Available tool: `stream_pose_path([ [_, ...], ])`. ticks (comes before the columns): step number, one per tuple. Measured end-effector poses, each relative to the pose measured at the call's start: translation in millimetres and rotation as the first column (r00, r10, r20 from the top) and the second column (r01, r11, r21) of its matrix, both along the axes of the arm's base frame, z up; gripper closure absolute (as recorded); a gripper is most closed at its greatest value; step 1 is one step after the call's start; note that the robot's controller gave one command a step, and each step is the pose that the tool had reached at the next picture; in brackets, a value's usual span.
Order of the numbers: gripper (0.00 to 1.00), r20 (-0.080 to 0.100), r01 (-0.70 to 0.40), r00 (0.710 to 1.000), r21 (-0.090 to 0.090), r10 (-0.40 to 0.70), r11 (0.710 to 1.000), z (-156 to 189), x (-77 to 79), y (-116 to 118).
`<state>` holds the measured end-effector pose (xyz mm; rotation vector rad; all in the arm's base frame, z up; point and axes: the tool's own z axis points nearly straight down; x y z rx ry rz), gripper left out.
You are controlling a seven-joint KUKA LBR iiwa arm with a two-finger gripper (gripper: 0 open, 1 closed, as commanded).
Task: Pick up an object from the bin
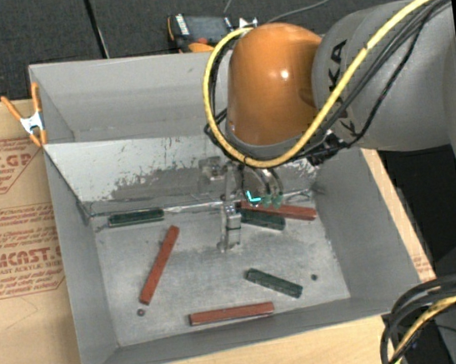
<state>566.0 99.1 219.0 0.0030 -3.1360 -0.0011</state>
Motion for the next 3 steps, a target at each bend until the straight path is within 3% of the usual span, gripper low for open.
stream_pose_path([
  [1, 0.0, 0.003, -0.424, 0.906, 0.002, 0.424, 0.906, -152, 13.0, 65],
  [2, 0.0, 0.01, -0.47, 0.883, 0.0, 0.47, 0.883, -118, 7.2, 78],
  [3, 0.0, 0.008, -0.409, 0.912, 0.0, 0.409, 0.912, -107, 6.6, 52],
])
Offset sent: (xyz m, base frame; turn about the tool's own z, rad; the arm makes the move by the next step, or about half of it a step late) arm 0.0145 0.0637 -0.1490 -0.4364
